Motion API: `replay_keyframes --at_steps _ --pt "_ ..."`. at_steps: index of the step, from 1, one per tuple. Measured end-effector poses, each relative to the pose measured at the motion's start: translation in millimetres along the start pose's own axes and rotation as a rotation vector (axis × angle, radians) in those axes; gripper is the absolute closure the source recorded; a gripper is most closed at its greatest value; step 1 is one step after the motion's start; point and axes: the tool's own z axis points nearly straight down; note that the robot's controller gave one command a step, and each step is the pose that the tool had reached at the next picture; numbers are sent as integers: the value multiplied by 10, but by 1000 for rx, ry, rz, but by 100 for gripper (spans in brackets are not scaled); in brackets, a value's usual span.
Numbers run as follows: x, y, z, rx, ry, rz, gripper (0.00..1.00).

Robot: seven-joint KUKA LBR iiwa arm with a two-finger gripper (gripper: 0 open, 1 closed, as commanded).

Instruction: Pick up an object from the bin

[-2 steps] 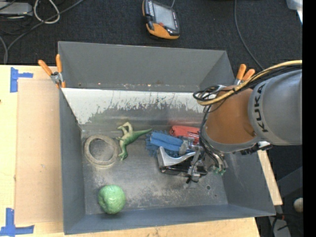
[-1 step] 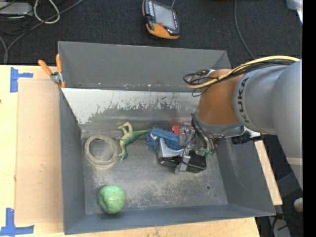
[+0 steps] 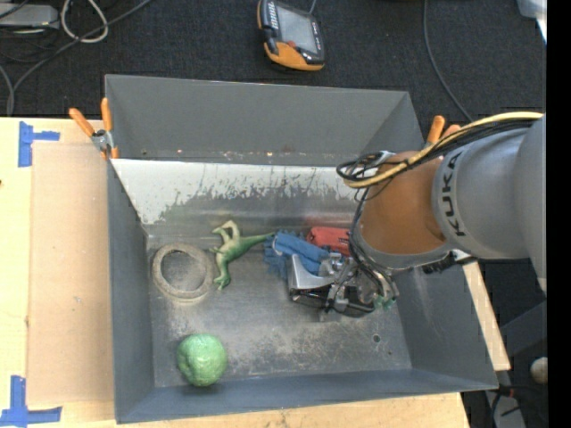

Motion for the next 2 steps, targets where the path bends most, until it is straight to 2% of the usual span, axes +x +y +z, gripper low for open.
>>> replay_keyframes --at_steps 2 --pt "2 2 -23 0 1 -1 100"
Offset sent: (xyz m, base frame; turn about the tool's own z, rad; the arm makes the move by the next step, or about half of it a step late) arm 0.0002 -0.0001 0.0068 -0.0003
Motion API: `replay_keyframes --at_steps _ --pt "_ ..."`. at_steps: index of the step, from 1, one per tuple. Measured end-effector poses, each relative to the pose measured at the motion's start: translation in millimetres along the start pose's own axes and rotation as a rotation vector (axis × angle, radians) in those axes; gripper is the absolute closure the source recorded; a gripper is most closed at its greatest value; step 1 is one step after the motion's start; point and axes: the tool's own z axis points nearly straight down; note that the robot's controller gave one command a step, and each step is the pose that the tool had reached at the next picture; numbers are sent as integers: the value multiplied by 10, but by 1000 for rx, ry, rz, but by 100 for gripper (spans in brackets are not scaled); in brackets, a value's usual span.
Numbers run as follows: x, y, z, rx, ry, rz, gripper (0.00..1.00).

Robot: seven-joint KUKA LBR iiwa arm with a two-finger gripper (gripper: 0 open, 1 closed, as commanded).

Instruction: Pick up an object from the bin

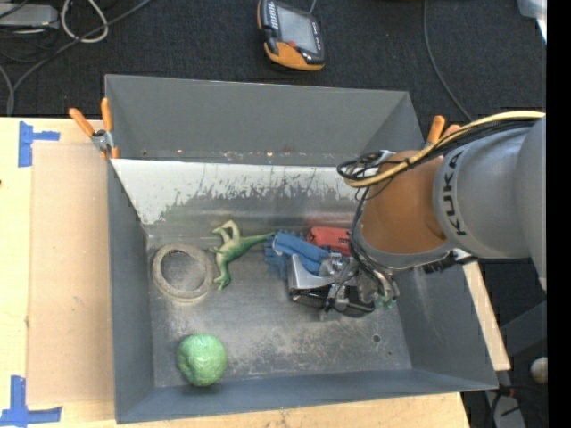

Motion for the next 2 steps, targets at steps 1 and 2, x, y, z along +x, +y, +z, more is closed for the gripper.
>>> replay_keyframes --at_steps 1,2 --pt "22 1 -97 0 6 -1 100" --pt "55 -1 -345 0 19 -1 100"
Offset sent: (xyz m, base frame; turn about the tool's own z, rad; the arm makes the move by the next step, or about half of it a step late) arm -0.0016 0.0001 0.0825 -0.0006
